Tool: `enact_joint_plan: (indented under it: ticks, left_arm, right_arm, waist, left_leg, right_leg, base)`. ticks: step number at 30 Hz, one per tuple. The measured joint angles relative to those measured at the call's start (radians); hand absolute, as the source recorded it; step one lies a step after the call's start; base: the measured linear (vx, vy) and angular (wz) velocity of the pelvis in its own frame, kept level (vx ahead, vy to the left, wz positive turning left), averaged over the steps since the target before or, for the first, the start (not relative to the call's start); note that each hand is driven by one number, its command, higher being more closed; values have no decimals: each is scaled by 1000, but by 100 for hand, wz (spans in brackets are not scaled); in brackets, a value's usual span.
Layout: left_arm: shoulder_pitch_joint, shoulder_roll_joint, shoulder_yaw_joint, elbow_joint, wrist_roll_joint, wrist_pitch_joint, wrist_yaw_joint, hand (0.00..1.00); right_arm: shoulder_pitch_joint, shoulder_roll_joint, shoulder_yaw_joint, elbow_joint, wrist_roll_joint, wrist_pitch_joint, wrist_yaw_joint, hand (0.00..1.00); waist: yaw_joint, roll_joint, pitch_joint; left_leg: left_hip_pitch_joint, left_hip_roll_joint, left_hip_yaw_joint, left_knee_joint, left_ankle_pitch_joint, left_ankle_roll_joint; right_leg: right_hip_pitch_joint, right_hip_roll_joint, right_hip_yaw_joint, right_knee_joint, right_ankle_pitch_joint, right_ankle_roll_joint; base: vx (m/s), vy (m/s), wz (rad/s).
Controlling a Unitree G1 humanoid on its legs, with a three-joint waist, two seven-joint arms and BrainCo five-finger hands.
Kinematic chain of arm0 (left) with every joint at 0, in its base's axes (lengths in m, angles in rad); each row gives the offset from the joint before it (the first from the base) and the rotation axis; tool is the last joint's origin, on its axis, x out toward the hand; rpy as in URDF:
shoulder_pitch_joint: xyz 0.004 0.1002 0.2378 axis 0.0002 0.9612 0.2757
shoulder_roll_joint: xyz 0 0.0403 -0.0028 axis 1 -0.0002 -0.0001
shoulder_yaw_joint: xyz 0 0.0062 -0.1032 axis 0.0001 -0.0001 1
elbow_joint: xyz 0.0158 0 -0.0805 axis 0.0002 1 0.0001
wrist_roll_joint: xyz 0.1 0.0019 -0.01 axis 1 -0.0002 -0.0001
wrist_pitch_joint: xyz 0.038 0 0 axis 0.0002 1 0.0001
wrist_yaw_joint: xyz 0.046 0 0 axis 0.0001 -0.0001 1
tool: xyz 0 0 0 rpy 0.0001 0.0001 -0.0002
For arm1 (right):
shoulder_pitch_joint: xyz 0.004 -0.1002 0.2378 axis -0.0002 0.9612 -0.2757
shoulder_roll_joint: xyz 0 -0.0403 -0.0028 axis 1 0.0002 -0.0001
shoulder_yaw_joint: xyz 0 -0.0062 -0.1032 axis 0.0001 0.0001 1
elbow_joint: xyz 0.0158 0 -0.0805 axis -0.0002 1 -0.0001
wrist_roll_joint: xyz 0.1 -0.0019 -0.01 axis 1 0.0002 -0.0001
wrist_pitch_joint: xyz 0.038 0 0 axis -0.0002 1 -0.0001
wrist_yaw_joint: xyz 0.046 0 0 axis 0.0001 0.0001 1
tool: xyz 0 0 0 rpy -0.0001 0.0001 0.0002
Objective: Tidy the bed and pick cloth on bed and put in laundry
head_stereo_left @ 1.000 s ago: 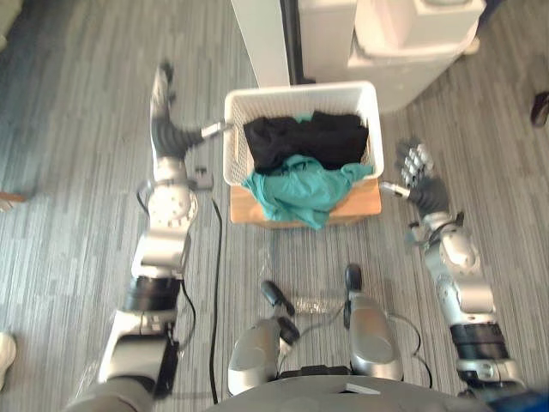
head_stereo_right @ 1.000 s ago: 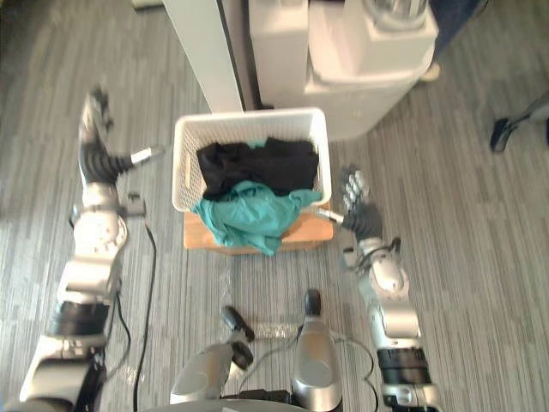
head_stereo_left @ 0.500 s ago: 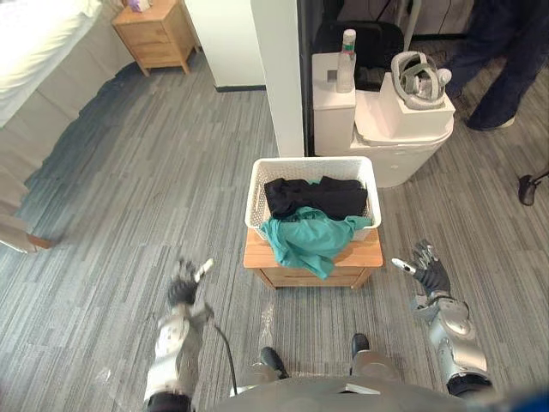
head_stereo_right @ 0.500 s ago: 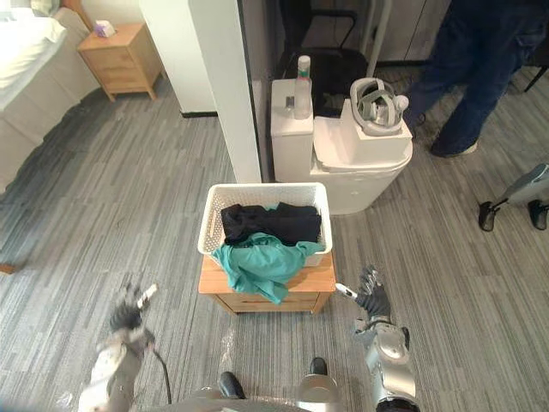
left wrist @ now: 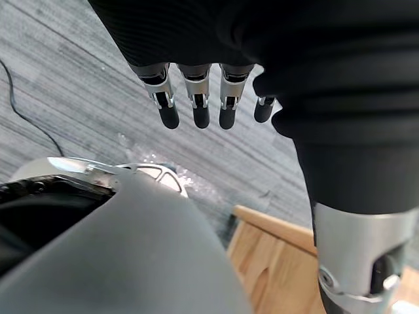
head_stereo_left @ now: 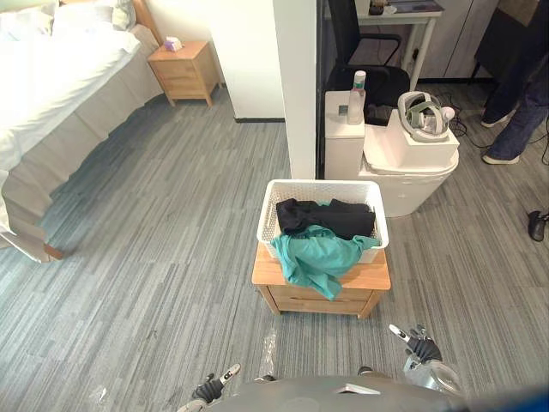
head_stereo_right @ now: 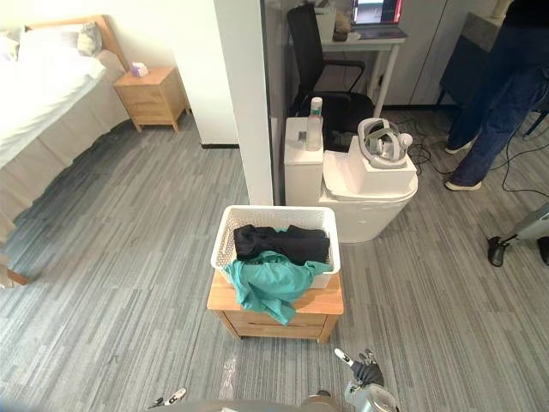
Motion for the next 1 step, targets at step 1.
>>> enact_joint_plan:
  ticks: [1]
  left_arm:
    - [-14,4,0,17,16,9,-2,0]
  right_arm:
    - [-4,1,0,18,-9,17,10,0]
  waist:
    - [5,-1,0]
  left_leg:
    - [-1,-1,-1,0,-1,0]
  right_leg:
    - [0,0,-1,-2,2,-2]
  base:
    - [30,6,1]
